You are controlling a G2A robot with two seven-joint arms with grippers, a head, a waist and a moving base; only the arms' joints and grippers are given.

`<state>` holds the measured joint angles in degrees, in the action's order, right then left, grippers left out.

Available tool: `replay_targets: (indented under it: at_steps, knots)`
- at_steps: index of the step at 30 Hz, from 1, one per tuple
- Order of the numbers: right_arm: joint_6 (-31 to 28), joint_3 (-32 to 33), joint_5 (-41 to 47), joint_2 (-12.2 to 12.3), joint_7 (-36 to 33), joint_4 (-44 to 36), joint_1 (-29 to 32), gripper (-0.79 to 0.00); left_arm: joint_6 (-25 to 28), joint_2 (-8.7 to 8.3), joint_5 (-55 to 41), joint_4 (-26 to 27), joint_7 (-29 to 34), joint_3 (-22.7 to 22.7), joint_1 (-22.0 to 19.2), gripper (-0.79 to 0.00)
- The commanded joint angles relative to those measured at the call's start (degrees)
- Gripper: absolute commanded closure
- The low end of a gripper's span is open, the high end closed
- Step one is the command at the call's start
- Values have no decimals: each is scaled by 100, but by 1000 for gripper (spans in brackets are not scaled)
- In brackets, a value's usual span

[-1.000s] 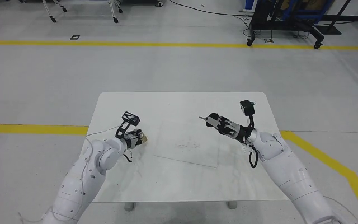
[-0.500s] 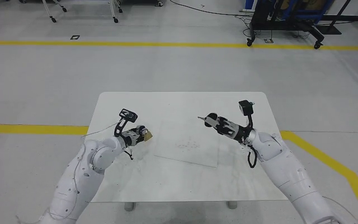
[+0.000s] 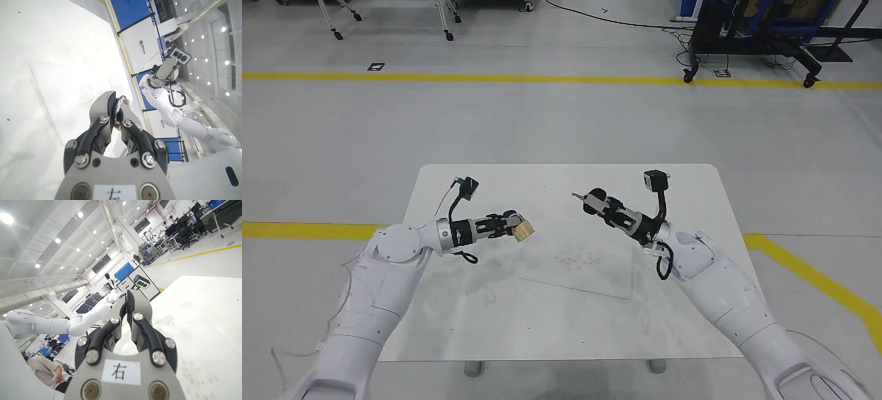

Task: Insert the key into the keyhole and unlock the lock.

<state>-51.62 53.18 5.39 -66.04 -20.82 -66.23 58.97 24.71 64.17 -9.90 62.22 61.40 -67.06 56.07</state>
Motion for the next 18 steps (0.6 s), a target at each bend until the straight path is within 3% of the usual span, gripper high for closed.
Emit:
replay_targets:
  at_steps: [1,13,15,18]
  knots:
    - [-2,3,1,2,-1,-4,4,0,1,0,9,0,2,0,-1,0]
    - [-2,3,1,2,-1,-4,4,0,1,0,9,0,2,0,-1,0]
    - [-2,3,1,2,-1,-4,4,0,-346,30,-294,62,40,75,58,0]
    - [115,-33,66,-23,76,-124,103,0,-1114,95,-1220,-115,675,183,-106,0]
